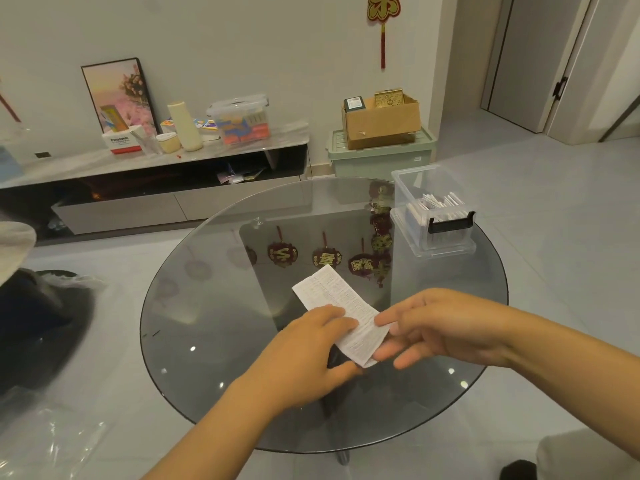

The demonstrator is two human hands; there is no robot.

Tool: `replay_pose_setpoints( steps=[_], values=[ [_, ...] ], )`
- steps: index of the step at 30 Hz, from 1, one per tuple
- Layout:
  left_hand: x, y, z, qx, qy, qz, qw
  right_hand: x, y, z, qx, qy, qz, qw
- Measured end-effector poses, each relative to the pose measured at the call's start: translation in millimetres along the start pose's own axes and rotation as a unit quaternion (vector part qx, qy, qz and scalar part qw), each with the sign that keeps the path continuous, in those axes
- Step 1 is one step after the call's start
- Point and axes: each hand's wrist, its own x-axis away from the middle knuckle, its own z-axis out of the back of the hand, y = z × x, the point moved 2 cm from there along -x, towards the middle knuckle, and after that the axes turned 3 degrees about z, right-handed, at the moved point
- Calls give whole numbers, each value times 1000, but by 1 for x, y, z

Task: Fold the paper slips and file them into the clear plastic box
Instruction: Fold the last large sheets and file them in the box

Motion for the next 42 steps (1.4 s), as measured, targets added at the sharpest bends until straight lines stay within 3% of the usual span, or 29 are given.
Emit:
replay_pose_setpoints(
  steps=[2, 6, 16, 24, 28, 34, 40, 42],
  values=[
    [0, 3, 3, -1, 20, -12, 1000, 3, -4, 1, 38, 8, 10, 999],
    [-2, 2, 4, 47, 25, -17, 998, 10, -15, 10, 259, 80, 74, 960],
    [-7, -7, 4, 248, 124, 118, 953, -25, -1, 10, 268, 124, 109, 949],
    [-14, -14, -4, 345, 141, 182, 910, -56, 5, 5, 363, 225, 126, 896],
    [-11, -14, -7, 288, 138, 170, 932, -60, 8, 2, 427, 241, 109, 865],
    [-12, -15, -5, 45, 114, 66, 990, -63, 11, 1, 442, 256, 168, 843],
    [-12, -12, 5, 12, 52, 36, 998, -62, 19, -4, 584, 181, 261, 747],
    [-13, -9, 5, -17, 45, 29, 998, -59, 20, -3, 609, 153, 265, 732]
  ],
)
